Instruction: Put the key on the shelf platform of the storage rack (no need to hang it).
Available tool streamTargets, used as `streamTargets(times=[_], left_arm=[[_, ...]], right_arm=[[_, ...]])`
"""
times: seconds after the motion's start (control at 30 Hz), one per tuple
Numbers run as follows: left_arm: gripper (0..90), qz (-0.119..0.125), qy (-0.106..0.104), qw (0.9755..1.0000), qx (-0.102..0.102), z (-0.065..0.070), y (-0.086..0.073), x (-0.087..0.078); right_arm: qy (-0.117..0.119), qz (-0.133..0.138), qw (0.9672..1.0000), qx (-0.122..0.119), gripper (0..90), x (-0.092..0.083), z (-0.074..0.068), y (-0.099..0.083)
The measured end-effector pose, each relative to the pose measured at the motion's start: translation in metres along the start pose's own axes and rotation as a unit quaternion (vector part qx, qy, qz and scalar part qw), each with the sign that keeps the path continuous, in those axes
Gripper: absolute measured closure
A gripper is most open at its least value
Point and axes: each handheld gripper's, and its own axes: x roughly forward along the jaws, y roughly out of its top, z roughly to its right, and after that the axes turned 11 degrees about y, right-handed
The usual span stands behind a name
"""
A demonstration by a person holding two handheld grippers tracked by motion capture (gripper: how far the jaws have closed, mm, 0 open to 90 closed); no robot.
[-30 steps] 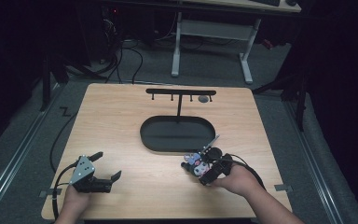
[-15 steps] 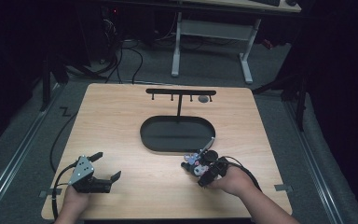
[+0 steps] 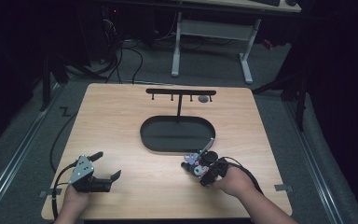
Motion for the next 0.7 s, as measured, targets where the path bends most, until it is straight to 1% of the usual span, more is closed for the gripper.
streamTargets(times=[0.07, 0.17, 0.37, 0.6, 0.63, 0.7], left_arm=[[4.2, -0.001, 0.000, 1.0000, 0.000, 0.0001, 0.0000, 0.0001], [4.3, -0.002, 0.000, 1.0000, 0.001, 0.0000, -0.0001, 0.0000], [4.7, -0.003, 0.000, 1.0000, 0.001, -0.0001, -0.0001, 0.0002], [5.2, -0.003, 0.000, 1.0000, 0.000, -0.0001, -0.0001, 0.0002], [5.2, -0.003, -0.001, 1.0000, 0.001, -0.0001, -0.0001, 0.0003], [5.4, -0.003, -0.001, 1.0000, 0.001, 0.0000, -0.0002, 0.0004]], right_arm=[[-0.001, 0.004, 1.0000, -0.002, 37.8, -0.0002, 0.0002, -0.0005], [0.000, 0.005, 1.0000, 0.002, 40.0, 0.0001, 0.0002, -0.0018], [0.000, 0.008, 1.0000, -0.001, 42.6, 0.0000, 0.0014, -0.0030], [0.000, 0.002, 0.9999, 0.010, 45.5, -0.0008, 0.0002, -0.0023], [-0.005, 0.007, 0.9999, 0.009, 46.3, -0.0003, -0.0006, -0.0022], [-0.005, 0.010, 0.9999, 0.007, 47.1, -0.0013, -0.0016, -0.0021]])
